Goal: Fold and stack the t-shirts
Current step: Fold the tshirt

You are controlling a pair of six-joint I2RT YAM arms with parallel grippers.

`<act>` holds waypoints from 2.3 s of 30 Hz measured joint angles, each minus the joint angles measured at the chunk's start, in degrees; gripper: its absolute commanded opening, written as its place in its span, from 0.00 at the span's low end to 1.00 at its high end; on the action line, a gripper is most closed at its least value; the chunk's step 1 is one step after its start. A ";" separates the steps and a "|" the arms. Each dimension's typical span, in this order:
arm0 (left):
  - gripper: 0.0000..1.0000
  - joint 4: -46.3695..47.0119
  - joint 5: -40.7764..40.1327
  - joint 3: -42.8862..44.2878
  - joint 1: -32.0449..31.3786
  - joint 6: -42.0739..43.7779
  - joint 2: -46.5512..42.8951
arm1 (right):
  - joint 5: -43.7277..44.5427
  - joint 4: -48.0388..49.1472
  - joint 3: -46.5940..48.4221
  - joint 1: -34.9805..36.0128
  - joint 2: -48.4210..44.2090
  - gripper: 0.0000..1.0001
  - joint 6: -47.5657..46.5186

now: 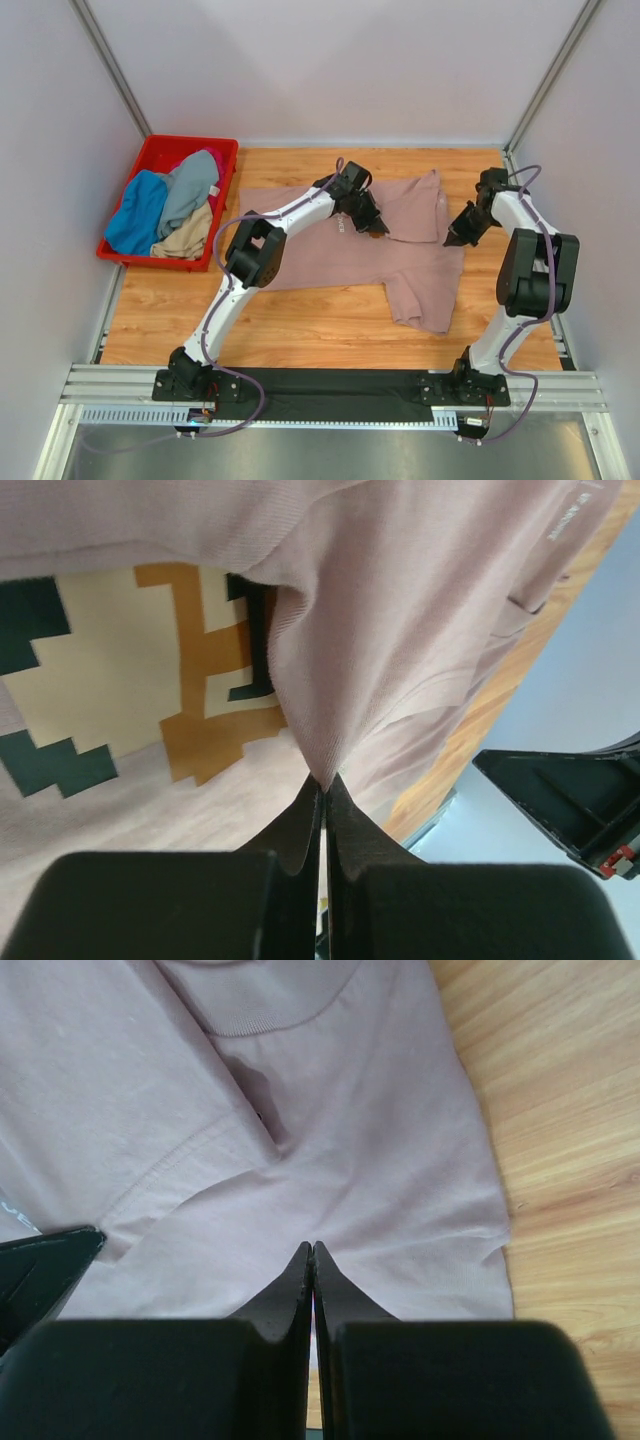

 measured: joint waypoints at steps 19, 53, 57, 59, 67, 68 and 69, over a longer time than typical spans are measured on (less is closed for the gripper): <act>0.41 -13.14 -1.44 0.31 0.44 10.29 -1.44 | 0.96 -0.83 2.97 2.19 4.20 0.34 0.48; 0.55 -16.41 -19.41 -62.23 17.92 17.35 -52.22 | 10.95 -5.64 -39.28 4.13 -27.45 0.00 18.23; 0.55 -15.76 -19.82 -66.20 21.75 16.85 -54.73 | 12.22 -5.88 -39.01 4.13 -28.22 0.00 18.14; 0.55 -15.45 -19.96 -69.44 24.15 16.15 -56.65 | 13.20 -6.95 -38.10 4.11 -29.00 0.00 17.62; 0.55 -16.28 -21.27 -73.66 26.95 13.05 -58.80 | 14.69 -12.22 -32.26 4.13 -33.66 0.00 15.02; 0.55 -16.28 -21.79 -73.66 26.95 12.61 -59.08 | 14.69 -12.50 -32.11 4.13 -33.66 0.00 14.73; 0.55 -16.22 -22.36 -73.66 26.95 12.07 -59.39 | 14.64 -12.76 -32.09 4.13 -33.66 0.00 14.43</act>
